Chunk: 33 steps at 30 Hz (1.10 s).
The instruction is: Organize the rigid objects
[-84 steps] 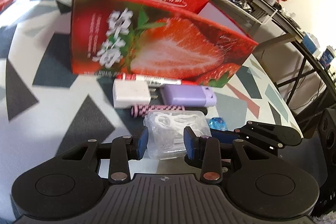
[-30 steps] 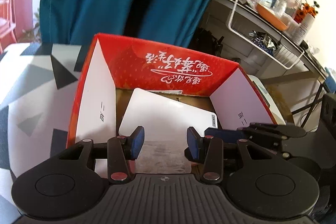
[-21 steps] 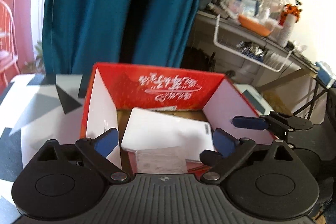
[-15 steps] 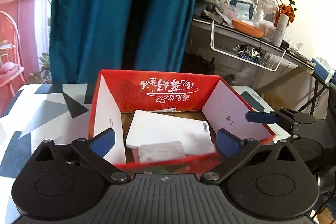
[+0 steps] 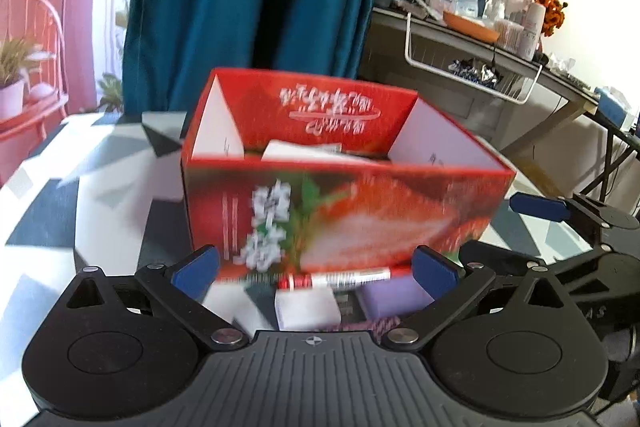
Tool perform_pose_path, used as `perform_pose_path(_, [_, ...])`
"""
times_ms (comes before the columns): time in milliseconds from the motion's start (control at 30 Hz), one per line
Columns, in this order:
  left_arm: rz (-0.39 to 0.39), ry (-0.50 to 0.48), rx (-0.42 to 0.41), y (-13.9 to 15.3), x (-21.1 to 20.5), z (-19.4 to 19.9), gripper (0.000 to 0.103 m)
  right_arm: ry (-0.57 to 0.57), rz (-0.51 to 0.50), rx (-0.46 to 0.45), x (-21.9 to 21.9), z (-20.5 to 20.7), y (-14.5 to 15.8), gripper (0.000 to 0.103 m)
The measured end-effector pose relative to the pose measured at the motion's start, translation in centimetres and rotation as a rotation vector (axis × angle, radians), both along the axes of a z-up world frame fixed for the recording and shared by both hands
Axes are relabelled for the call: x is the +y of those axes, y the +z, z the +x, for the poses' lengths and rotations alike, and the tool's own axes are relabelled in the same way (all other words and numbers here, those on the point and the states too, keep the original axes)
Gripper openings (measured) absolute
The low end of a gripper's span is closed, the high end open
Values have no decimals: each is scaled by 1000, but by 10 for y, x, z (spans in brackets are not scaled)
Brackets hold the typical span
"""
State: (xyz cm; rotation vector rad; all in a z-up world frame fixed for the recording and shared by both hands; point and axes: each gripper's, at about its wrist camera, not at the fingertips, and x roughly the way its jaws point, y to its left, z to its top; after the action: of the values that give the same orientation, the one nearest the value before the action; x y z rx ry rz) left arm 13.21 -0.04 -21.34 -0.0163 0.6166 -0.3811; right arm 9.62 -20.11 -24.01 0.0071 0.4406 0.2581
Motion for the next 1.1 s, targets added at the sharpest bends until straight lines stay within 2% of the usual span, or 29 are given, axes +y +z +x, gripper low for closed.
perform_pose_path(100, [9, 9, 18, -10, 2, -3, 103, 8, 29, 55, 4, -10, -17, 102])
perform_pose_path(300, [12, 7, 54, -25, 1, -3, 103, 30, 8, 155, 16, -18, -50, 96])
perform_pose_path(467, [8, 1, 106, -41, 0, -1, 103, 44, 8, 187, 20, -12, -62, 84])
perform_pose_path(533, [3, 0, 125, -45, 1, 1, 103, 35, 29, 225, 19, -6, -67, 76])
perform_pose_path(633, [-13, 2, 140, -50, 4, 4, 102, 35, 46, 260, 19, -3, -75, 72])
perform_pose_path(767, [-24, 1, 171, -56, 4, 7, 88, 40, 56, 259, 20, -1, -76, 66])
perform_pose_path(900, [-14, -38, 161, -56, -3, 4, 75, 43, 61, 260, 18, 2, -77, 61])
perform_pose_path(1000, [-54, -60, 188, -58, -3, 5, 64, 45, 65, 260, 17, 2, -77, 54])
perform_pose_path(1100, [-81, -44, 201, -61, -1, 9, 63, 49, 64, 258, 17, 3, -78, 48])
